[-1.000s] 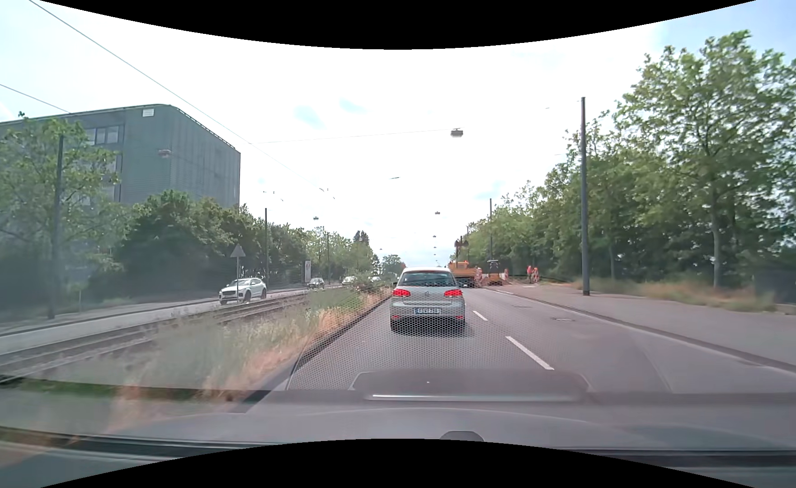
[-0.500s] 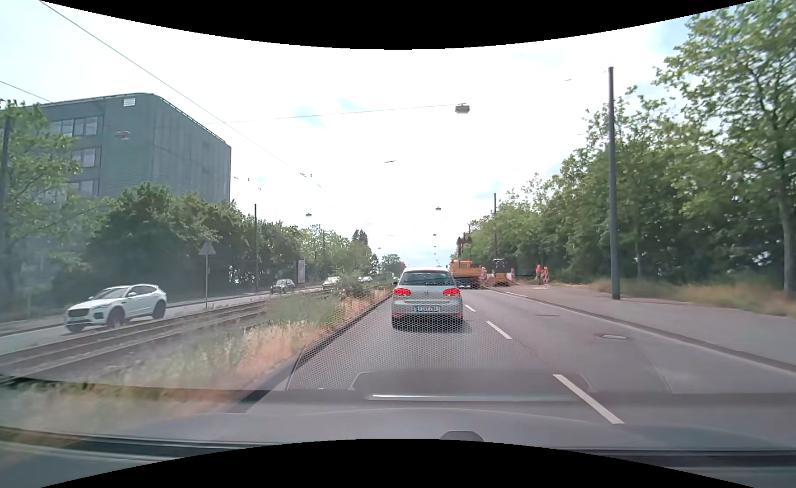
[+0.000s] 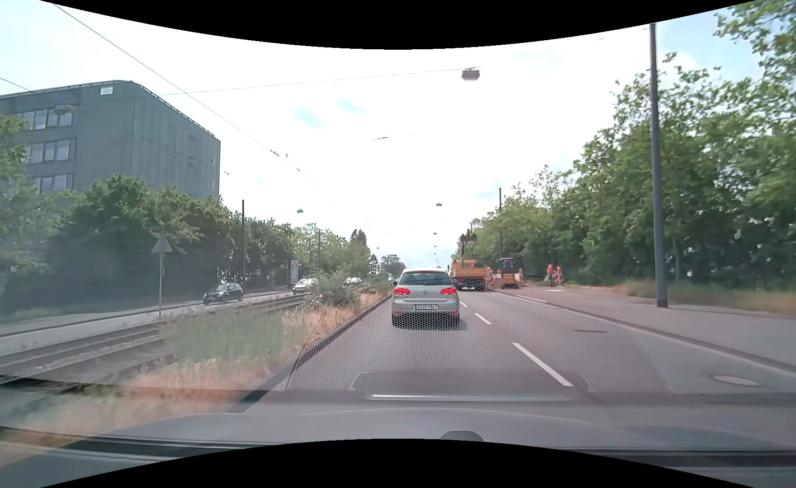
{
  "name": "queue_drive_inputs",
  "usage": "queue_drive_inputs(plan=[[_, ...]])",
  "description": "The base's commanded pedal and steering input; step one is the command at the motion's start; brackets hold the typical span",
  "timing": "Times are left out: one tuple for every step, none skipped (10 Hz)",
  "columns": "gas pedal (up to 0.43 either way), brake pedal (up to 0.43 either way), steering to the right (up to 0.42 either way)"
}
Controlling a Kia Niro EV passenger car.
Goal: Follow the waypoints while adhering to traffic rules and regulations
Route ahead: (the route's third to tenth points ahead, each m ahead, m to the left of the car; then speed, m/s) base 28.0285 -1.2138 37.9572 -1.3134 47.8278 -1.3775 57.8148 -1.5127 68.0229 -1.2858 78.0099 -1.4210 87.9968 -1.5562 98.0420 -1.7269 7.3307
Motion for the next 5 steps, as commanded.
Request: queue_drive_inputs(plan=[[0.228,0.000,-0.004],[0.228,0.000,-0.004],[0.228,0.000,-0.004],[0.228,0.000,-0.004],[0.228,0.000,-0.004]])
